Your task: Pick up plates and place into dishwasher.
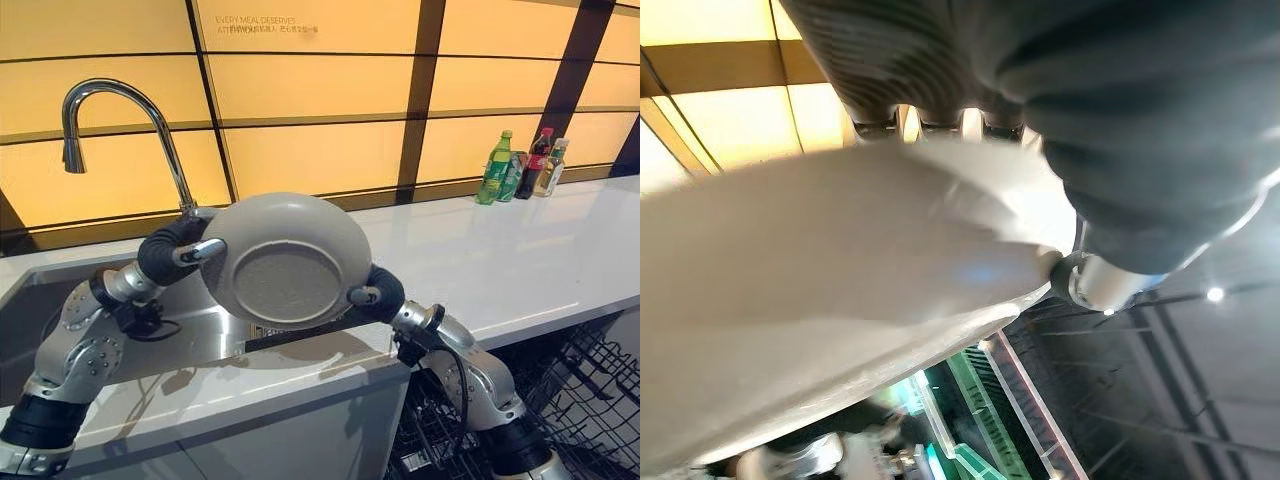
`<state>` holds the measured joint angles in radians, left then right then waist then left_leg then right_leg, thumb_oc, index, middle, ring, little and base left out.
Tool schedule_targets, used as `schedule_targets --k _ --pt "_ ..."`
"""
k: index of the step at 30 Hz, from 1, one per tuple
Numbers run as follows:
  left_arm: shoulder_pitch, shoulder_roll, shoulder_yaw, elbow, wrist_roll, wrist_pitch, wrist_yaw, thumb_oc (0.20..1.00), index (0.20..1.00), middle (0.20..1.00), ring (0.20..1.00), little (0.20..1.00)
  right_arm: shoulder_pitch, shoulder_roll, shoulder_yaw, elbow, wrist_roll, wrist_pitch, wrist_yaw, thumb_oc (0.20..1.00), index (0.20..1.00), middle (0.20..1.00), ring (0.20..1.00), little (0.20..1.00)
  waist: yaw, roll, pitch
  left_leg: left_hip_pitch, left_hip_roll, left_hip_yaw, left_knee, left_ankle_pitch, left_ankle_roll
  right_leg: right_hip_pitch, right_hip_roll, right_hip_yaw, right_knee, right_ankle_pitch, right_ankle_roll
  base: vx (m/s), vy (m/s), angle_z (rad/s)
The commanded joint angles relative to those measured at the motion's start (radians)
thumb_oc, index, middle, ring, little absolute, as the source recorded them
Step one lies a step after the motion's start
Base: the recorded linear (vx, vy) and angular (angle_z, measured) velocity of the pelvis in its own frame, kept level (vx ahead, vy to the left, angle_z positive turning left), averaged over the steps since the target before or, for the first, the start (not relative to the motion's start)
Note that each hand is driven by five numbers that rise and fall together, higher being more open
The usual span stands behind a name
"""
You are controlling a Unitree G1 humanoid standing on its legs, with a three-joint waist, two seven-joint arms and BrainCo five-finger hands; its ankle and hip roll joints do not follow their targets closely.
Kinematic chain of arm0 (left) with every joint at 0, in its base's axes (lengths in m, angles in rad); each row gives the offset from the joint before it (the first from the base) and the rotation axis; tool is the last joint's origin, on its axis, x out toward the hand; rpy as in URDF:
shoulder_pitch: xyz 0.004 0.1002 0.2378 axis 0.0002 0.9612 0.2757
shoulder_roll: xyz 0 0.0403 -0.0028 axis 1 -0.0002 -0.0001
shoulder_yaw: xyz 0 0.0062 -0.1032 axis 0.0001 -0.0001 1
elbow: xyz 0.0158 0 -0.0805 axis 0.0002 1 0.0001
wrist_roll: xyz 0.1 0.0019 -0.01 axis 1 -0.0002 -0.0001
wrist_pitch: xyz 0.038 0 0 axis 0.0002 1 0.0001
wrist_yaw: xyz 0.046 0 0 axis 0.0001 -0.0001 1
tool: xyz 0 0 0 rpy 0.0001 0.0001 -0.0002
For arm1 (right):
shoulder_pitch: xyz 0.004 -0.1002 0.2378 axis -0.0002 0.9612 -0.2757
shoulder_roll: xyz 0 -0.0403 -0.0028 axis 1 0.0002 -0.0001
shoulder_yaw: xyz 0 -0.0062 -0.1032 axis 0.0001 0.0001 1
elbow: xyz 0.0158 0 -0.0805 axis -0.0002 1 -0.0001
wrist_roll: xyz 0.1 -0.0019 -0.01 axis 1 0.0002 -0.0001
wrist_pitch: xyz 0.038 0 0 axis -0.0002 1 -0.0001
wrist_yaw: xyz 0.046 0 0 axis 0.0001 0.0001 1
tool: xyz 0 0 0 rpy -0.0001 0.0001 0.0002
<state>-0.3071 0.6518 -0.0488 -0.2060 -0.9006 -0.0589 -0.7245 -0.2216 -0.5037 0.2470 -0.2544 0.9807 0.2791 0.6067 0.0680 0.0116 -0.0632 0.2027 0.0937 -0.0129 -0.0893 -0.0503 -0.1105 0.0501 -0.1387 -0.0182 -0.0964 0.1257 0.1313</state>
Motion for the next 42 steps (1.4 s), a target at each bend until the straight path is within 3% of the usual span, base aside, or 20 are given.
schedule_targets --k 1,8,14,15,16,23,38,40,42 --pt "-0.120 -0.012 -0.082 0.031 -0.006 0.005 0.000 0.200 0.200 0.200 0.200 0.200 -0.139 0.026 0.052 -0.109 0.035 -0.026 0.061 1.000 1.000 1.000 1.000 1.000 -0.010 -0.015 -0.007 -0.074 -0.086 -0.031 0.002 0.033 0.078 0.092 0.042 -0.075 0.009 -0.110 -0.039 0.00 0.000 0.00" --pt "-0.121 -0.040 -0.130 0.041 -0.017 0.024 0.006 0.200 0.200 0.200 0.200 0.200 -0.164 0.049 0.088 -0.119 0.043 -0.037 0.036 1.000 1.000 1.000 1.000 1.000 -0.010 -0.016 -0.002 -0.070 -0.085 -0.024 0.002 0.036 0.080 0.096 0.042 -0.067 0.009 -0.107 -0.038 0.00 0.000 0.00" --pt "-0.122 -0.050 -0.131 0.050 -0.014 0.035 0.014 0.200 0.200 0.200 0.200 0.200 -0.174 0.073 0.084 -0.110 0.058 -0.092 -0.012 1.000 1.000 1.000 1.000 1.000 -0.006 -0.019 0.001 -0.067 -0.088 -0.026 0.002 0.034 0.084 0.096 0.039 -0.070 0.009 -0.104 -0.037 0.00 0.000 0.00" --pt "-0.122 -0.052 -0.130 0.054 -0.015 0.034 0.014 0.200 0.200 0.200 0.200 0.200 -0.177 0.076 0.081 -0.110 0.064 -0.099 -0.027 0.777 0.777 0.777 0.777 0.777 -0.006 -0.019 0.002 -0.067 -0.088 -0.026 0.002 0.034 0.084 0.096 0.038 -0.070 0.009 -0.104 -0.037 0.00 0.000 0.00" --pt "-0.123 -0.059 -0.131 0.054 -0.011 0.036 0.016 0.200 0.200 0.200 0.200 0.200 -0.182 0.084 0.079 -0.107 0.075 -0.110 -0.059 0.200 0.200 0.200 0.200 0.200 -0.005 -0.018 0.002 -0.068 -0.088 -0.024 0.002 0.034 0.084 0.095 0.037 -0.071 0.009 -0.104 -0.036 0.00 0.000 0.00" --pt "-0.119 -0.078 -0.122 0.063 0.006 0.035 0.015 0.200 0.200 0.200 0.200 0.200 -0.171 0.117 0.051 -0.089 0.048 -0.121 -0.127 0.200 0.200 0.200 0.200 0.200 -0.007 -0.014 0.002 -0.067 -0.088 -0.016 0.002 0.032 0.086 0.095 0.031 -0.075 0.009 -0.102 -0.034 0.00 0.000 0.00" --pt "-0.125 -0.081 -0.122 0.076 0.010 0.041 0.041 0.200 0.200 0.200 0.200 0.200 -0.143 0.088 0.027 -0.065 0.017 -0.086 -0.150 0.200 0.200 0.200 0.200 0.200 -0.024 -0.017 0.002 -0.067 -0.089 -0.013 0.002 0.040 0.086 0.094 0.035 -0.068 0.020 -0.101 -0.039 -0.01 0.006 0.00" --pt "-0.124 -0.076 -0.118 0.084 0.025 0.046 0.094 1.000 1.000 1.000 1.000 1.000 -0.144 0.081 0.023 -0.061 0.001 -0.087 -0.159 0.200 0.200 0.200 0.200 0.200 -0.025 -0.016 0.003 -0.065 -0.088 -0.013 0.002 0.040 0.085 0.096 0.036 -0.067 0.020 -0.102 -0.039 0.00 0.000 0.00" --pt "-0.116 -0.063 -0.101 0.097 0.031 0.014 0.160 1.000 1.000 1.000 1.000 1.000 -0.135 0.062 0.006 -0.057 -0.016 -0.095 -0.174 0.200 0.200 0.200 0.200 0.200 -0.026 -0.015 0.001 -0.064 -0.087 -0.009 0.002 0.039 0.084 0.099 0.036 -0.068 0.019 -0.103 -0.038 0.00 0.000 0.00"
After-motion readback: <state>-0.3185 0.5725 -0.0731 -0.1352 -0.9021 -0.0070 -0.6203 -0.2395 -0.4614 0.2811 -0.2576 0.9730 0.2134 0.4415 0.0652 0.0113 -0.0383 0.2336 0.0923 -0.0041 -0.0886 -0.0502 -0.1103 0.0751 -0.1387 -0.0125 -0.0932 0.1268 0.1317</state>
